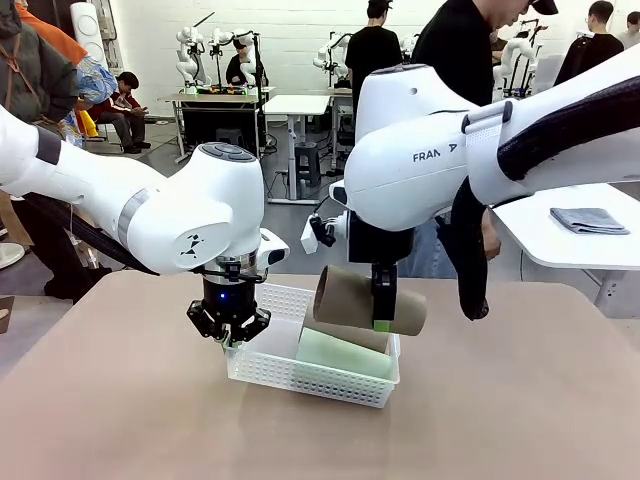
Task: Clean and organize the cups into the basket.
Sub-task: Pick up the Reusable plastic cup from the right side of the table and stack it inside the Organizing basket in the center of the table.
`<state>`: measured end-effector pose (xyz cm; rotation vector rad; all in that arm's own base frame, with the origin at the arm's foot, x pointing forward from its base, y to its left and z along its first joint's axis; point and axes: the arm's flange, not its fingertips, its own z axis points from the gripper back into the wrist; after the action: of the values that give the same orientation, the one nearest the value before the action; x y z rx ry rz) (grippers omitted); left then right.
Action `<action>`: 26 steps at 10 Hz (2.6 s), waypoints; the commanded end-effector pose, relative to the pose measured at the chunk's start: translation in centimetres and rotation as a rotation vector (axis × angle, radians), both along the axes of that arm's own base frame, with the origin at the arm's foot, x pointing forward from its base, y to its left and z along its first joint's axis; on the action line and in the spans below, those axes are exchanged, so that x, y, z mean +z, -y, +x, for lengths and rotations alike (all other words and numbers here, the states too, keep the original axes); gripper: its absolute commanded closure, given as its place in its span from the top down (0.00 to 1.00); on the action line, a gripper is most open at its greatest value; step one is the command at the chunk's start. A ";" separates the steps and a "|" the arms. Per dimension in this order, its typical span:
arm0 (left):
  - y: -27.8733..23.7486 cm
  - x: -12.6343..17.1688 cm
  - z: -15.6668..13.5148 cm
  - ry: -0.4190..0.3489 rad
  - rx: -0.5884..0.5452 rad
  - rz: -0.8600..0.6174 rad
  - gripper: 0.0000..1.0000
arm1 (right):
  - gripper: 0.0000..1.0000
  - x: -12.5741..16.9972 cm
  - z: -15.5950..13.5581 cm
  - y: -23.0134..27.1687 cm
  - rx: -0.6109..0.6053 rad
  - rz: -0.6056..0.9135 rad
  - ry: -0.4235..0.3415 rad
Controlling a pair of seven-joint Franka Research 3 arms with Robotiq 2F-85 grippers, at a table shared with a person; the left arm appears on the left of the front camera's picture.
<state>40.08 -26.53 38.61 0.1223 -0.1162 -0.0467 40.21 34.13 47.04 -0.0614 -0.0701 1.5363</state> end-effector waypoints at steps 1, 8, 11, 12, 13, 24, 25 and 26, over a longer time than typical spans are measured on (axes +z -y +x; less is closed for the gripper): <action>-0.2 0.1 0.0 0.010 -0.004 0.005 0.00 | 0.84 -0.1 1.0 0.4 0.110 0.119 -0.029; -0.2 0.1 0.0 0.010 -0.004 0.005 0.00 | 0.84 -3.2 3.0 0.7 0.212 0.231 -0.026; -0.2 0.1 0.0 0.010 -0.004 0.005 0.00 | 0.84 -4.9 4.4 1.5 0.192 0.253 -0.038; -0.2 0.1 0.0 0.010 -0.004 0.005 0.00 | 0.84 -5.3 4.8 1.8 0.186 0.254 -0.041; -0.2 0.1 0.0 0.010 -0.004 0.005 0.00 | 0.84 -5.8 5.3 2.1 0.183 0.262 -0.048; -0.2 0.1 0.0 0.010 -0.004 0.005 0.00 | 1.00 -5.8 5.5 4.8 0.206 0.324 -0.051; -0.2 0.1 0.0 0.010 -0.004 0.005 0.00 | 1.00 -4.0 4.4 6.5 0.240 0.387 -0.011; -0.2 0.1 0.0 0.010 -0.004 0.005 0.00 | 1.00 -2.1 3.1 8.6 0.275 0.481 0.030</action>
<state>40.08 -26.52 38.60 0.1223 -0.1160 -0.0465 45.77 29.03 44.14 0.2585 -0.3614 1.7186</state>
